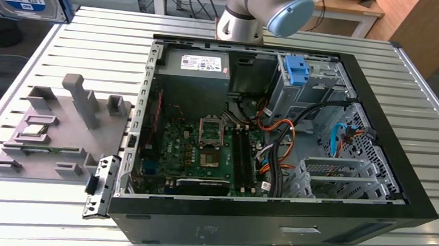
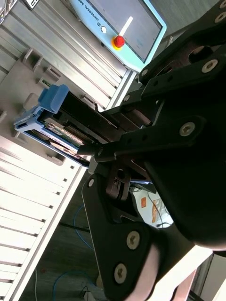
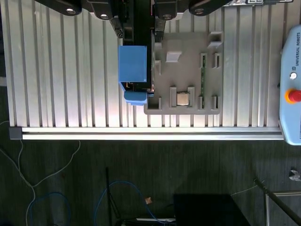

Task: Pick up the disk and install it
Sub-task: 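Pick up the disk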

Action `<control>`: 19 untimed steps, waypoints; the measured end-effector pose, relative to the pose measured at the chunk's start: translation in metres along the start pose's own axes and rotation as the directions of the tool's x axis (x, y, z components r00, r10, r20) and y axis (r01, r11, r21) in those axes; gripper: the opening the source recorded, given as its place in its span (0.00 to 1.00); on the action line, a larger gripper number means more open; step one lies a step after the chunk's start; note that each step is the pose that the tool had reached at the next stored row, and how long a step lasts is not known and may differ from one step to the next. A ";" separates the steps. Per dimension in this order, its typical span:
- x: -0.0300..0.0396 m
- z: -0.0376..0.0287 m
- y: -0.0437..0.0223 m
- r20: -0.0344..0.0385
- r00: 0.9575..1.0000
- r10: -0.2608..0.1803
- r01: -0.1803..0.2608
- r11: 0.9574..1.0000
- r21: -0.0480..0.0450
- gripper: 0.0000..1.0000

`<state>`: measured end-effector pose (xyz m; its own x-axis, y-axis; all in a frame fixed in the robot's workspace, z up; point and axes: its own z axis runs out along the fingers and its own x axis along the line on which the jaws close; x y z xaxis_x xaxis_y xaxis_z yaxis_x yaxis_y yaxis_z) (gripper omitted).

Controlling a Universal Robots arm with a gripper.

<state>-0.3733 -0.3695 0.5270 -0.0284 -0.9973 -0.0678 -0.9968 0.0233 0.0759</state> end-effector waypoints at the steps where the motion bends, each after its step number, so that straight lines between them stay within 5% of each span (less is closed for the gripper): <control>1: -0.0001 -0.0001 -0.0006 0.000 1.000 0.000 0.000 1.000 0.000 0.35; 19: -0.0002 -0.0005 -0.0061 0.000 1.000 0.000 0.000 1.000 0.000 0.35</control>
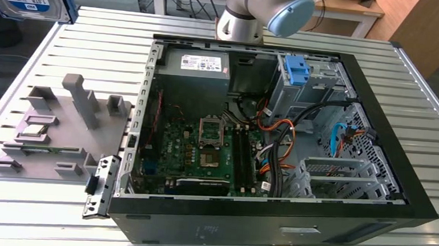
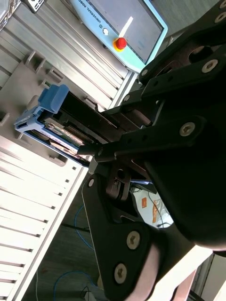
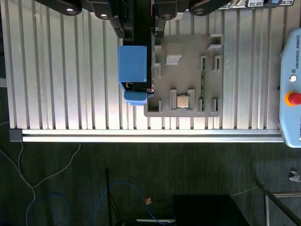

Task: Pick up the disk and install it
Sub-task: 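Pick up the disk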

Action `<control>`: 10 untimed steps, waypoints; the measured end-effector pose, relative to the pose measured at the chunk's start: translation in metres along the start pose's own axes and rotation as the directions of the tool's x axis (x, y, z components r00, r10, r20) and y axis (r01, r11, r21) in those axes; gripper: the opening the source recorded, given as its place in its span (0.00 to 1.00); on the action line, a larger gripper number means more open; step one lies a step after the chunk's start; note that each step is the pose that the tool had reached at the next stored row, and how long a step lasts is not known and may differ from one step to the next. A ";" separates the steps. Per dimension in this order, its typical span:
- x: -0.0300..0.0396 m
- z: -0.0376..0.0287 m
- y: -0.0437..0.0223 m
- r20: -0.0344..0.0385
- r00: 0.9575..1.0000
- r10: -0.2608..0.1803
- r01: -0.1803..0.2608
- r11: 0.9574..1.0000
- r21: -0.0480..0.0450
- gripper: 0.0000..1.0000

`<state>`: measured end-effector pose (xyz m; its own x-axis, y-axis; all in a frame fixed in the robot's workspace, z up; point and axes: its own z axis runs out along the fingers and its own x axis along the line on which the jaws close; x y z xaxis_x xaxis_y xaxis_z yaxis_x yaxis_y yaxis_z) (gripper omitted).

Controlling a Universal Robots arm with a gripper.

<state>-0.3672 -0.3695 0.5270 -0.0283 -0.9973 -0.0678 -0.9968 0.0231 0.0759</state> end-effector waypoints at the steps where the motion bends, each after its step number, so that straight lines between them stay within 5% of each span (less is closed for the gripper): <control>1: 0.0000 0.0000 -0.0008 0.000 1.000 0.000 0.000 1.000 0.000 0.35; 10: -0.0004 -0.0010 -0.0138 0.000 1.000 0.000 0.000 1.000 0.000 0.35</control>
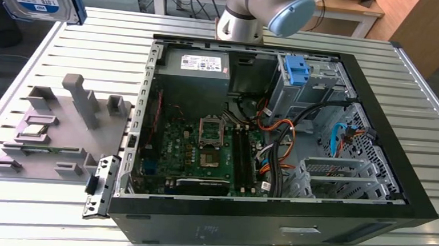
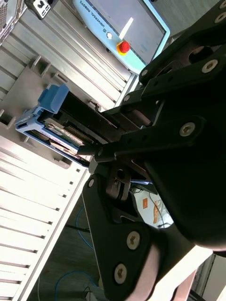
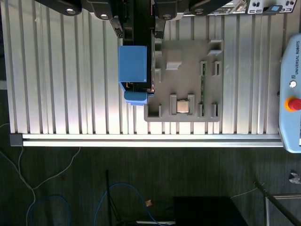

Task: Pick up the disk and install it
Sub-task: 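Pick up the disk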

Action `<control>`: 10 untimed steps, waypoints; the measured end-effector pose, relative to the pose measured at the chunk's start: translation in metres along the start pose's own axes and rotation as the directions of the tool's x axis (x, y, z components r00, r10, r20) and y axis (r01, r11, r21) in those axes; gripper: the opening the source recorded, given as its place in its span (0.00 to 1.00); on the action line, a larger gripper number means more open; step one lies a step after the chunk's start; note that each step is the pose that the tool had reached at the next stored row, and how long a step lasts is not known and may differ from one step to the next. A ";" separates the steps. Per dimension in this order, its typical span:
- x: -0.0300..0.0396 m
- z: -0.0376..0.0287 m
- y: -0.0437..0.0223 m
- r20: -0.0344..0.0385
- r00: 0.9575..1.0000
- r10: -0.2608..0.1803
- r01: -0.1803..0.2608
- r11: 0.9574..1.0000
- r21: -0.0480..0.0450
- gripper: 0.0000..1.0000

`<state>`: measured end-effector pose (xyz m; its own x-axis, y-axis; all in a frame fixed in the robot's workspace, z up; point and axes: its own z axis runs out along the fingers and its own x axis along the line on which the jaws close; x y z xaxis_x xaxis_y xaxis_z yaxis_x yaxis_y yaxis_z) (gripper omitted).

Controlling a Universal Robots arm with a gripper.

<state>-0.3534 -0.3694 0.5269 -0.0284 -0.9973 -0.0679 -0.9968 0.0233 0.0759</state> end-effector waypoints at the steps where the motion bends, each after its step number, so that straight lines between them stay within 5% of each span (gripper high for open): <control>1: 0.0000 0.0000 -0.0012 0.000 1.000 0.000 0.000 1.000 0.000 0.35; 10: -0.0004 -0.0012 -0.0164 0.000 1.000 0.000 0.000 1.000 0.000 0.35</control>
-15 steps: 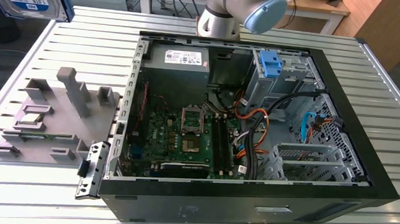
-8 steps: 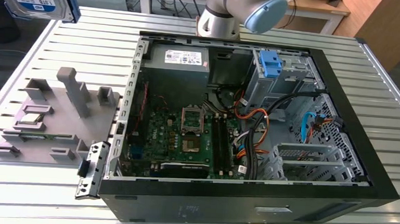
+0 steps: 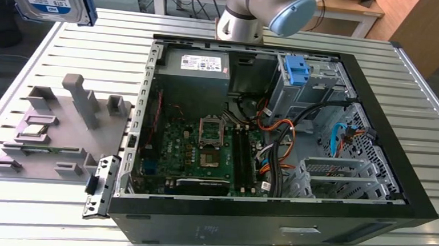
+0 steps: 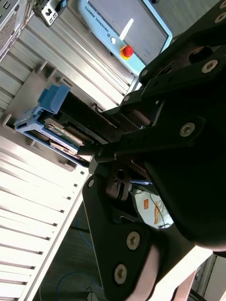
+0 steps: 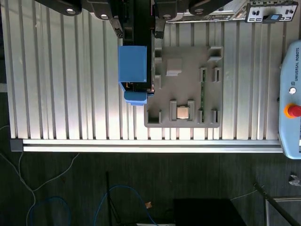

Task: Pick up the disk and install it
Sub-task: 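Pick up the disk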

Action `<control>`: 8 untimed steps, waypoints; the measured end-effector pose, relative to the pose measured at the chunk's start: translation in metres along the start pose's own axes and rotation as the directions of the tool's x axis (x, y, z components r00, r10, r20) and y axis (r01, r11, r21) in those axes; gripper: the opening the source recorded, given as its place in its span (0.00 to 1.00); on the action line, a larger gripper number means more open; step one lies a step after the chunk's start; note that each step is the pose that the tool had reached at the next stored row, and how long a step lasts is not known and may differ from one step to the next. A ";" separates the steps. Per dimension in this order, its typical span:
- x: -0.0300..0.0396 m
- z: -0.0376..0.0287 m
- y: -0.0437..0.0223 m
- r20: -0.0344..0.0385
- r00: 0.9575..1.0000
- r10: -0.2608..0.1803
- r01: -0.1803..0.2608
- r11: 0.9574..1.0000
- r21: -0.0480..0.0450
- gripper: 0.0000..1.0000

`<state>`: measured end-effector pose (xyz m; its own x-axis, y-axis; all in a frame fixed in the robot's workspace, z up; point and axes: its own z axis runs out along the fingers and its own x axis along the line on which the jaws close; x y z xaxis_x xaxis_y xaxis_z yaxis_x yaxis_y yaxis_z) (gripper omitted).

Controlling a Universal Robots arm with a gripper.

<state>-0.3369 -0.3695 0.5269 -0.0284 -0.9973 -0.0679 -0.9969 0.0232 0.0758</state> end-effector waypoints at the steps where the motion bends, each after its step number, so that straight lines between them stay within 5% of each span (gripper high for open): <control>1: 0.0000 -0.0001 -0.0010 0.000 1.000 0.000 0.000 1.000 0.000 0.35; 8: -0.0002 -0.0005 -0.0069 0.000 1.000 0.000 0.000 1.000 0.000 0.35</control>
<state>-0.3300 -0.3695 0.5269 -0.0284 -0.9973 -0.0679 -0.9968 0.0233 0.0758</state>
